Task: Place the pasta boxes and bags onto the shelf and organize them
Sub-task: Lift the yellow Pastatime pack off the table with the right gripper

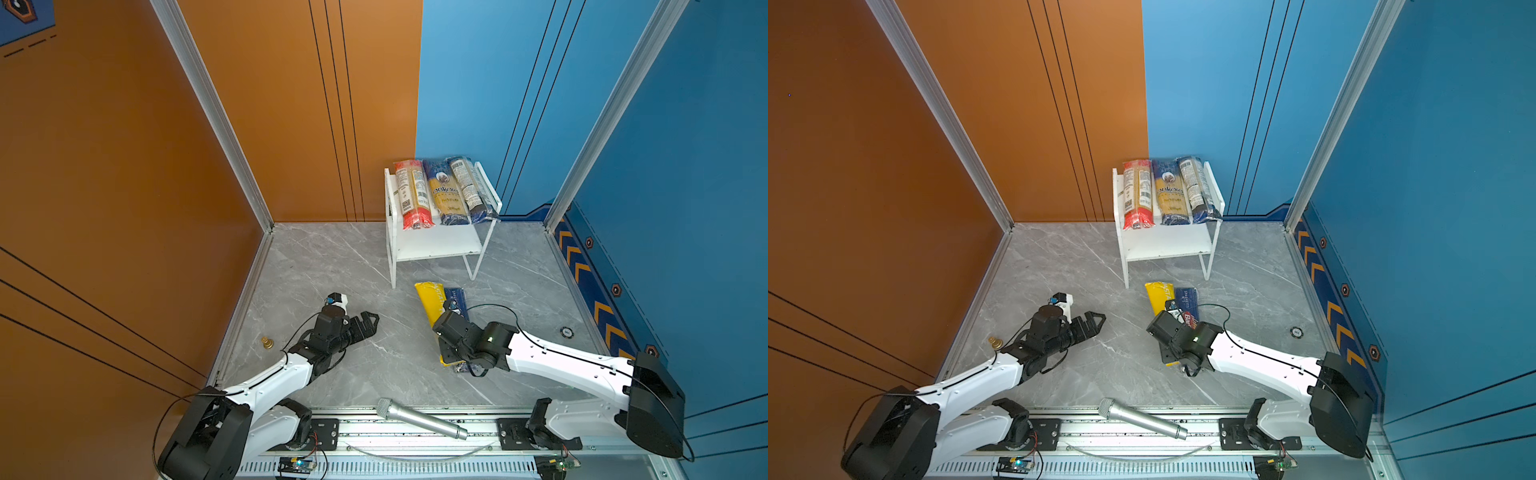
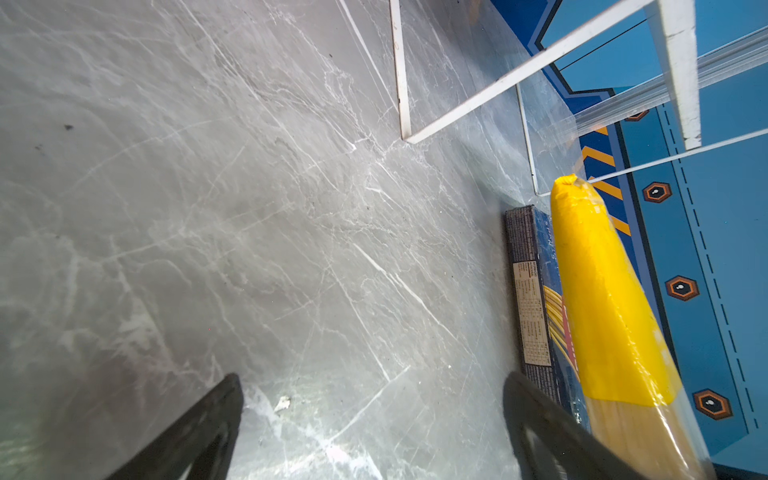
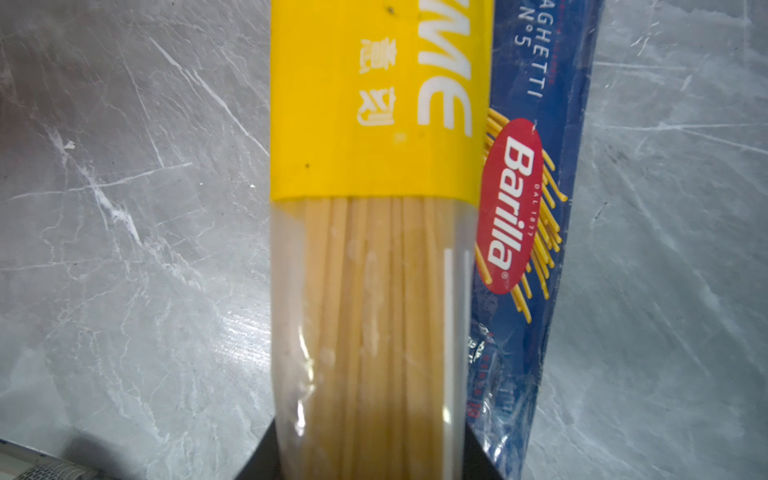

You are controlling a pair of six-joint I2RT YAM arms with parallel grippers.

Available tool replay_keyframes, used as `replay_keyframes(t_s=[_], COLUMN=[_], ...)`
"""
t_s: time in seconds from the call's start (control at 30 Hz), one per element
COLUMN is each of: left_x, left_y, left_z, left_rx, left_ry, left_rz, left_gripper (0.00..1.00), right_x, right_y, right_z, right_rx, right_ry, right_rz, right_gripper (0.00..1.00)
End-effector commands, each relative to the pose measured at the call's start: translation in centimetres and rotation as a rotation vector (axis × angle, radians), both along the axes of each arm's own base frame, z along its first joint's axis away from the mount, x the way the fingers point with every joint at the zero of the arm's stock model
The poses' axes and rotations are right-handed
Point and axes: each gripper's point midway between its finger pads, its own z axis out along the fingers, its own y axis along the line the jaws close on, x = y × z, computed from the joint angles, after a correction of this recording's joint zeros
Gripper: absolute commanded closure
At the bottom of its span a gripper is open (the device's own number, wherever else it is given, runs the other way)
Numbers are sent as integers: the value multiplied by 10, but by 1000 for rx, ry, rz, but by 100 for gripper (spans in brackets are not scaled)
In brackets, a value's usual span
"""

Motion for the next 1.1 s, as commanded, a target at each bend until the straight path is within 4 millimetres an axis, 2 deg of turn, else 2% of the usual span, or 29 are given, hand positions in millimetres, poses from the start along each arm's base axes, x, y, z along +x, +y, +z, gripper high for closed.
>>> replay_keyframes(t_s=[0.0,0.77,1.07], left_x=[-1,1,0], left_y=[0,-2,-2], left_z=[1,-1,-2], left_rx=[-19,-23,-21], left_ry=[-3,1,3], left_rz=[-5,-7,-8], left_gripper=[2,2,2], right_x=[24,38,43], right_y=[6,4,2], right_z=[45,99,113], right_rx=[68,83,78], right_ry=[-145,-264,-296], right_rz=[-36,-22,-18], right_gripper=[100,100,100])
